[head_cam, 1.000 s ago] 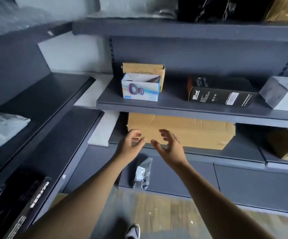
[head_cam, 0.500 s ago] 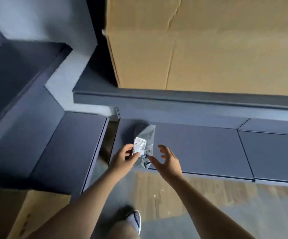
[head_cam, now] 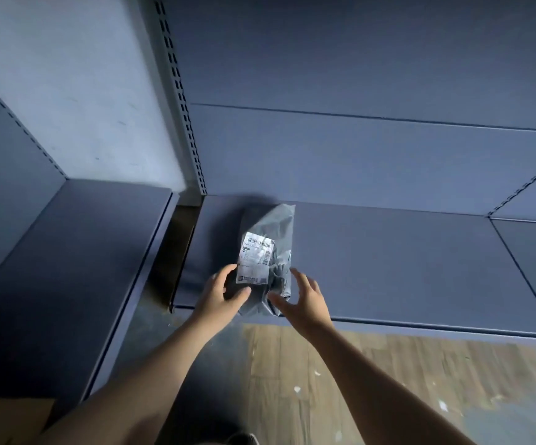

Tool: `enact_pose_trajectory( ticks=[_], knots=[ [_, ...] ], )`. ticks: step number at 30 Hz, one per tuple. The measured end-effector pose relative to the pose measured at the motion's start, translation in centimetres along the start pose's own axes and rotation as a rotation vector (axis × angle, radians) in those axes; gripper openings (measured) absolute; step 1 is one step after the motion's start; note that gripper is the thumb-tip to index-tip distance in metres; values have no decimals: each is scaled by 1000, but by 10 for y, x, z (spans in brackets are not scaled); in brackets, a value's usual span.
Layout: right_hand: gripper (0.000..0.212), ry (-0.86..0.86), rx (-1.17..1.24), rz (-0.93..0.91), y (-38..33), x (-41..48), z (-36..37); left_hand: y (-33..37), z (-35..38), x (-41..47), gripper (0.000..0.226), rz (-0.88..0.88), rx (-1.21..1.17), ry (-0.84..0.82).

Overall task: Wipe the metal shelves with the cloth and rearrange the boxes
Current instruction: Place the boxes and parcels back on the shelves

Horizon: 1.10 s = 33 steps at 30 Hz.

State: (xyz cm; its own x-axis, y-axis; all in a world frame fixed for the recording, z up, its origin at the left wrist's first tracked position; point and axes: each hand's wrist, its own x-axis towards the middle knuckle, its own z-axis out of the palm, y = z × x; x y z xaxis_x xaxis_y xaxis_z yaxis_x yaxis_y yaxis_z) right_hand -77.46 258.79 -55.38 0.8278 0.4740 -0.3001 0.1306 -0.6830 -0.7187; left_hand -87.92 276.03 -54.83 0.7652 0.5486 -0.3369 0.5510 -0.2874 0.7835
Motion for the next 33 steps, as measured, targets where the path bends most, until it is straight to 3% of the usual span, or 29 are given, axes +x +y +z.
enact_pose_trajectory(
  ticks=[8,12,16,18,23,33],
  knots=[
    [89,-26,58,77,4,29,22,-5,10,30,61,36,-8,40],
    [86,-36,20,84,6,30,35,-13,15,32,60,26,2,-17],
    [101,-56,63,162,0,30,38,-15,18,28,60,7,-26,-31],
    [99,-52,106,200,-6,17,31,-7,16,14,58,12,-38,-13],
    [71,-91,115,228,-37,-54,-16,43,-11,-60,51,-11,-6,12],
    [65,-127,54,228,-165,-267,-184,221,-99,-286,45,-65,-2,-27]
  ],
)
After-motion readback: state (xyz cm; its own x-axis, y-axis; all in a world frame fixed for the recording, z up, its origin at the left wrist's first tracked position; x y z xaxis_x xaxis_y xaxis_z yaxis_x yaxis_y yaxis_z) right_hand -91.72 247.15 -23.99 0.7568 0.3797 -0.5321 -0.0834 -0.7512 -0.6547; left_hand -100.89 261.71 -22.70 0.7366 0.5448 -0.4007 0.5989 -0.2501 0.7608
